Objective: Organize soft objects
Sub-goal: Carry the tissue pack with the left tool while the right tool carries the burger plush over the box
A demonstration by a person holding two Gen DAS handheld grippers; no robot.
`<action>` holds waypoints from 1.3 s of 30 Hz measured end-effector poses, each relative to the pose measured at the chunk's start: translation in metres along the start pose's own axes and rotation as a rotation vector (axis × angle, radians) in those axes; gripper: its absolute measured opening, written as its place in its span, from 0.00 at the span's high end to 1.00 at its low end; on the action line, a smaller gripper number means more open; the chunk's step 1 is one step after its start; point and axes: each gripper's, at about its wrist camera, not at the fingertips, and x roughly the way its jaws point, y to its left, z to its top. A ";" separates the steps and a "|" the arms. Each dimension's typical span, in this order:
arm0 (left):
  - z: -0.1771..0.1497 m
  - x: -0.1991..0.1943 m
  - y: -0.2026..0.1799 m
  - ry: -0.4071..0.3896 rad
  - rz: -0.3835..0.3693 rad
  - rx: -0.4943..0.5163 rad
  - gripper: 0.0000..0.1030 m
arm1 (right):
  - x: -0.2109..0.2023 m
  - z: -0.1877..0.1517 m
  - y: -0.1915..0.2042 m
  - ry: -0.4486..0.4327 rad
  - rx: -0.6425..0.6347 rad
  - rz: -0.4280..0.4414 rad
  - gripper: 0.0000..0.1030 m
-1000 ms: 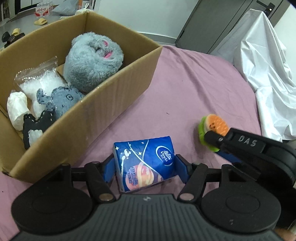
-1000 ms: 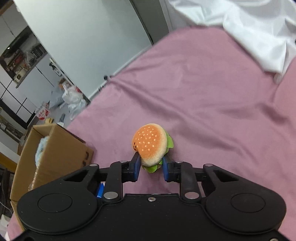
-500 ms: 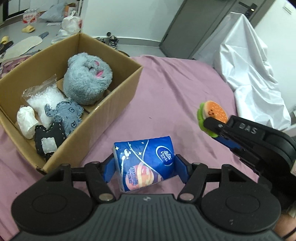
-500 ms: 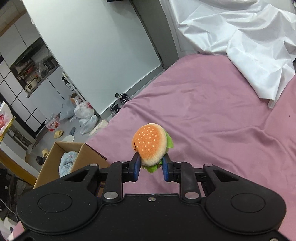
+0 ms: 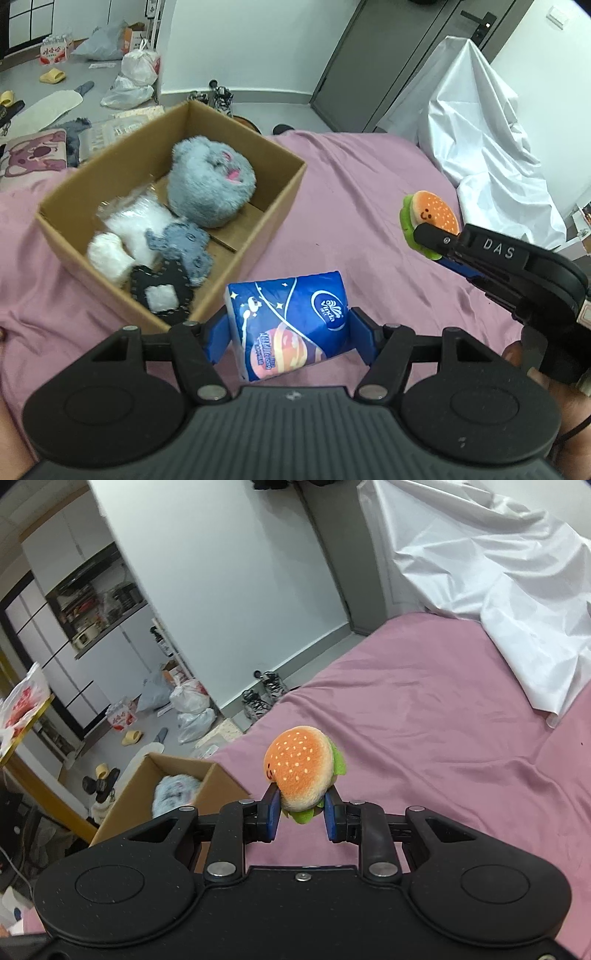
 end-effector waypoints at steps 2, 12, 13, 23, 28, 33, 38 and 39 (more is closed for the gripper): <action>0.001 -0.010 0.004 -0.010 -0.007 0.009 0.36 | -0.005 -0.002 0.010 0.003 -0.030 0.015 0.77; 0.010 -0.052 0.033 -0.062 -0.016 0.016 0.36 | -0.014 -0.004 0.049 0.012 -0.093 0.107 0.77; 0.012 -0.055 0.037 -0.067 -0.013 0.013 0.36 | -0.014 -0.004 0.053 0.014 -0.097 0.114 0.77; 0.028 -0.077 0.076 -0.115 0.034 -0.025 0.36 | -0.001 -0.011 0.088 0.039 -0.124 0.158 0.77; 0.038 -0.081 0.093 -0.137 0.053 -0.051 0.36 | 0.007 -0.014 0.101 0.058 -0.125 0.177 0.77; 0.049 -0.083 0.110 -0.153 0.074 -0.081 0.36 | 0.012 -0.017 0.107 0.064 -0.117 0.180 0.77; 0.058 -0.081 0.122 -0.166 0.086 -0.097 0.36 | 0.022 -0.020 0.108 0.070 -0.110 0.169 0.76; 0.060 -0.080 0.124 -0.166 0.087 -0.101 0.36 | 0.023 -0.021 0.109 0.067 -0.116 0.166 0.74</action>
